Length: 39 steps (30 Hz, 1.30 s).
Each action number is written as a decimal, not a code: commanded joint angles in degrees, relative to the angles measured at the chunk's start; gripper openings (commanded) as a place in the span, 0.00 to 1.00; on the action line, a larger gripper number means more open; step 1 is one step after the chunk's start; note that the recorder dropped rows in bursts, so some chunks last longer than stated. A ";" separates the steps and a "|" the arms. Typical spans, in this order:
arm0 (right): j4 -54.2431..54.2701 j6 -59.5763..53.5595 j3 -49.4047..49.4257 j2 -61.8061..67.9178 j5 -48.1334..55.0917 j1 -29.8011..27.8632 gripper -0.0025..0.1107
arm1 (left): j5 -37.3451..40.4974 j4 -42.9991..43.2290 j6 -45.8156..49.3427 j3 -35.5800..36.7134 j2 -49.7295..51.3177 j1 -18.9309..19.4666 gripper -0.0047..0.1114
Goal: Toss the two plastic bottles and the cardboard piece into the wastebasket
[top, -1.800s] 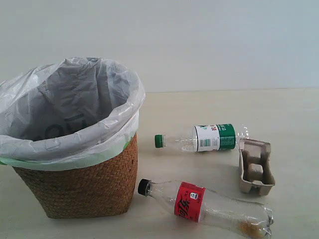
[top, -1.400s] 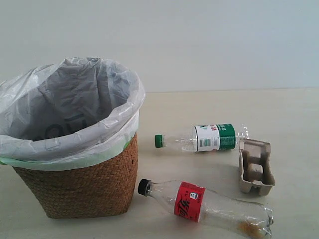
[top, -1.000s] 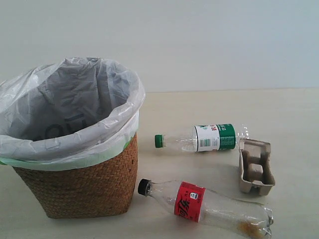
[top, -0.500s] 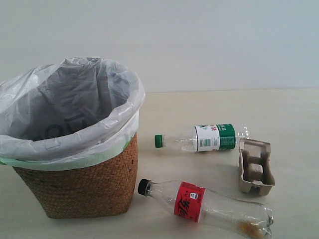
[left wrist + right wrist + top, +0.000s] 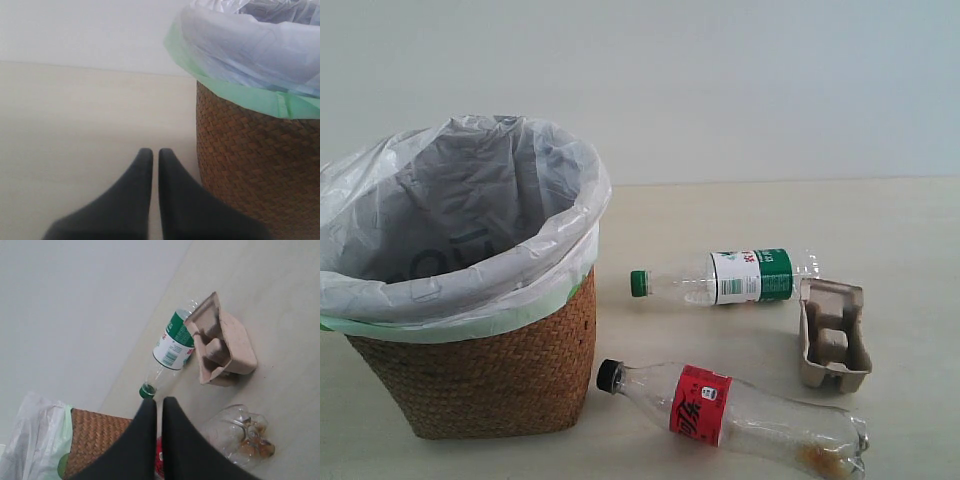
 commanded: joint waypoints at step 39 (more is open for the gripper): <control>0.55 -62.07 -41.01 51.43 30.77 -0.14 0.02 | -0.49 0.28 -0.31 0.23 -0.15 0.12 0.07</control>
